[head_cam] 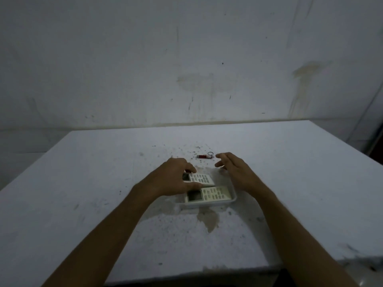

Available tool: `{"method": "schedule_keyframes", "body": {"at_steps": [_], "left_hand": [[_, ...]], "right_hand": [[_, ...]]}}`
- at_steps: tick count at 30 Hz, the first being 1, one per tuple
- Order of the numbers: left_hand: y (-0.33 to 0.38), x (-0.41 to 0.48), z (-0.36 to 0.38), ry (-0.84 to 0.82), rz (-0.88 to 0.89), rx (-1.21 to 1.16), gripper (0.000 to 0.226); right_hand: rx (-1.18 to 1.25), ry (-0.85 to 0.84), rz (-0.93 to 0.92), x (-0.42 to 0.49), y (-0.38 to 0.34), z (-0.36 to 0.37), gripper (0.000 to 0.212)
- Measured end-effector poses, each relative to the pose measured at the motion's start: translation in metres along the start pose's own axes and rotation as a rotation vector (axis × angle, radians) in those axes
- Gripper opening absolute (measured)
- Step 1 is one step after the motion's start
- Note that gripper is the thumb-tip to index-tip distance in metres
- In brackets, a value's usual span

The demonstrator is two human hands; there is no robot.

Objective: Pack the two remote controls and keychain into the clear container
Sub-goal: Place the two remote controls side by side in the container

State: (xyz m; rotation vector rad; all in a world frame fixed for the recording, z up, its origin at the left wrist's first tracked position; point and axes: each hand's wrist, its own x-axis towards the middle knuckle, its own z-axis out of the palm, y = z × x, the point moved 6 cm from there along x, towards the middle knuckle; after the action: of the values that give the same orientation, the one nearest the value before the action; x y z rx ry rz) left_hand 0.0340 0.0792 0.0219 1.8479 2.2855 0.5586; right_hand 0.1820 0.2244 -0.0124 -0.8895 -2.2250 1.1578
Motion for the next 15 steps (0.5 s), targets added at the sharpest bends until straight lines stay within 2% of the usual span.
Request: {"method": "schedule_keyframes", "body": {"at_steps": [7,11,15], "left_hand": [[0.006,0.004,0.006,-0.115,-0.002,-0.006,0.058],[-0.003,0.0,0.008,0.001,0.0,0.021,0.049],[-0.008,-0.014,0.012,0.109,0.068,0.026,0.049]], "right_hand": [[-0.081,-0.066,0.009,0.001,0.007,0.011,0.048],[-0.193,-0.101,-0.009,0.005,0.012,0.013,0.04],[-0.163,-0.093,-0.02,0.005,0.012,0.012,0.039]]}}
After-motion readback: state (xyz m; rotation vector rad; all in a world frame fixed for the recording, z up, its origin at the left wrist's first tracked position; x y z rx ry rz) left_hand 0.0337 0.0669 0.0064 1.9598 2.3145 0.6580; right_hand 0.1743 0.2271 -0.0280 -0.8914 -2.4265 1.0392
